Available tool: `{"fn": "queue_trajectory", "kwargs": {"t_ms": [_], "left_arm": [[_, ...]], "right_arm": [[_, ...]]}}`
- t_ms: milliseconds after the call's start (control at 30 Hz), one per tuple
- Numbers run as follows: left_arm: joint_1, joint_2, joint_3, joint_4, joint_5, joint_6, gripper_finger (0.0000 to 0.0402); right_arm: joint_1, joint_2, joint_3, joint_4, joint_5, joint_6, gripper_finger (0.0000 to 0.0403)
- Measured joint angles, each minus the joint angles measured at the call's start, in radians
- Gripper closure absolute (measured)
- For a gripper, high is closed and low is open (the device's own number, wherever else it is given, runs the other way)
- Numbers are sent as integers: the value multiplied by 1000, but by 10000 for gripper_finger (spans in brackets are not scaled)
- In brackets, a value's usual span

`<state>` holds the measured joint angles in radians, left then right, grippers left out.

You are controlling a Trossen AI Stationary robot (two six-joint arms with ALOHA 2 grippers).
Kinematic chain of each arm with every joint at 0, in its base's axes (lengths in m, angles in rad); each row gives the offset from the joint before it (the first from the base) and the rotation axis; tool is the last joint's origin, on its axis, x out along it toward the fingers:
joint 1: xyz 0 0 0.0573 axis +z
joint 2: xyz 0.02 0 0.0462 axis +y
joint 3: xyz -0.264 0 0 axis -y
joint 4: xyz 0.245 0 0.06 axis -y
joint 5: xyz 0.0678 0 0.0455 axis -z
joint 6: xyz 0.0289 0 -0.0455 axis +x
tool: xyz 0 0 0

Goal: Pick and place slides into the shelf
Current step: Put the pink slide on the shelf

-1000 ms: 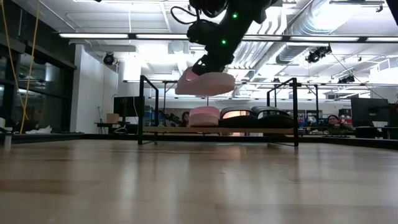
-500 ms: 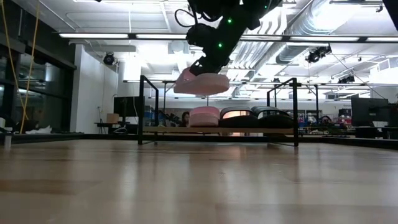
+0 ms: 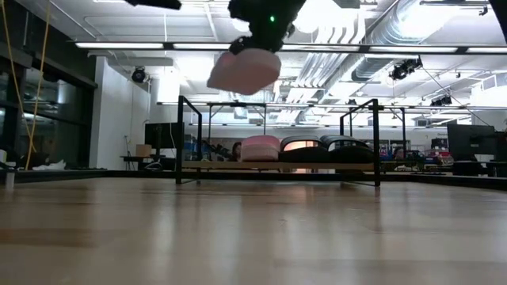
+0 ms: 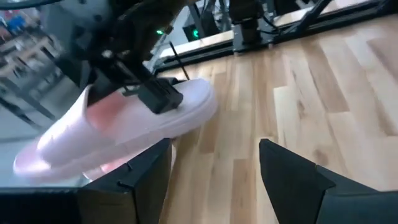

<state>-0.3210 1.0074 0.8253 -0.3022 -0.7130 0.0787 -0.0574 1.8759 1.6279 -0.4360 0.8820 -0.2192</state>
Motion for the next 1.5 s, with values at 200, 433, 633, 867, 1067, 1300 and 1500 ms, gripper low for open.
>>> {"fn": "queue_trajectory", "kwargs": {"t_ms": [200,433,633,867,1067,1300,1500], "left_arm": [[0,90,0,114,-22,135,176],[0,163,0,135,-150,246,176],[0,219,1,244,-189,318,176],[0,305,27,284,-197,372,176],[0,394,80,289,-204,403,176],[0,454,114,297,-267,452,176],[0,454,112,315,-281,480,176]], "right_arm": [[5,0,38,-16,-28,12,403],[-12,0,40,-41,-76,78,403],[-23,0,41,-54,-107,114,403],[-28,0,41,-46,-116,115,403],[-28,0,41,-31,-168,135,403],[-27,0,41,-22,-188,134,403],[-27,0,41,-12,-206,137,403]]}}
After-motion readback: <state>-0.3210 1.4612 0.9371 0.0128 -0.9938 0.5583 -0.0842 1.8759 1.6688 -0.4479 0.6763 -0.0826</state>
